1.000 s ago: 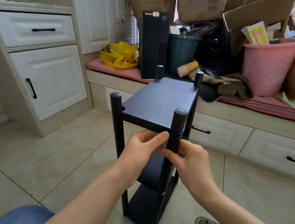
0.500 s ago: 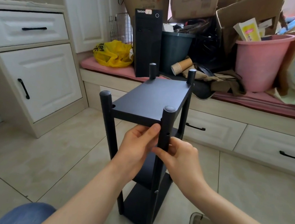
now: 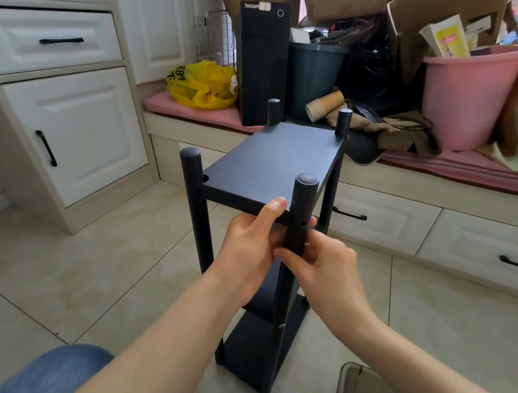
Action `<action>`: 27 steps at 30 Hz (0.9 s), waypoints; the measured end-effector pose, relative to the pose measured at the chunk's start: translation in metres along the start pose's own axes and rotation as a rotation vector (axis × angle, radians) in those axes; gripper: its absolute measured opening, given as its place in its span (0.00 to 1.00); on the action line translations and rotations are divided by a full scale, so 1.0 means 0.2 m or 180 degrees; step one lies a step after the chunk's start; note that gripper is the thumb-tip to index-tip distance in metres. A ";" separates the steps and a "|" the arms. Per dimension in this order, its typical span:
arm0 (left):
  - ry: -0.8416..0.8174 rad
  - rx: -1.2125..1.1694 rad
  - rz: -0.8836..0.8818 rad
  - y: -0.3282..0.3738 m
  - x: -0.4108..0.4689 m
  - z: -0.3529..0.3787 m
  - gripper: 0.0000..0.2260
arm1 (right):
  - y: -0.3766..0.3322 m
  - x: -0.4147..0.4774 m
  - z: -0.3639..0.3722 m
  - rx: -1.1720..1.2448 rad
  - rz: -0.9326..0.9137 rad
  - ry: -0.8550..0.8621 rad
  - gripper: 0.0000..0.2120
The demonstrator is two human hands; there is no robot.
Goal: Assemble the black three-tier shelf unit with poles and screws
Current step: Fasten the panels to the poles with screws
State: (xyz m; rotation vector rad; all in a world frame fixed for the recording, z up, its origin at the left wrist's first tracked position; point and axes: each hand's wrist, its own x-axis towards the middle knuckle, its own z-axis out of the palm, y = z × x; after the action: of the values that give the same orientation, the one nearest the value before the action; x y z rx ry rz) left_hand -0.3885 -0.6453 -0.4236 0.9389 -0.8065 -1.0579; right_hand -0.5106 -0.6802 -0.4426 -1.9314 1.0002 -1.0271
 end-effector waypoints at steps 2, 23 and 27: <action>0.0013 0.0031 0.0038 0.00 0.00 0.00 0.14 | 0.00 0.00 0.00 -0.0005 -0.0023 -0.0011 0.04; -0.0294 -0.0222 -0.0041 -0.02 -0.02 0.01 0.16 | 0.21 -0.15 -0.20 -0.0296 0.0631 -0.0379 0.11; -0.0323 -0.0336 -0.0089 -0.03 -0.03 0.03 0.09 | 0.43 -0.24 -0.25 -0.0782 0.1208 -0.0495 0.13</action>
State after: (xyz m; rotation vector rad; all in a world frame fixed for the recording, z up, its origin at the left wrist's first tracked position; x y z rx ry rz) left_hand -0.3985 -0.6417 -0.4282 0.8143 -0.8146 -1.1687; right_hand -0.5983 -0.6874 -0.5100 -1.8775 1.3859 -0.5524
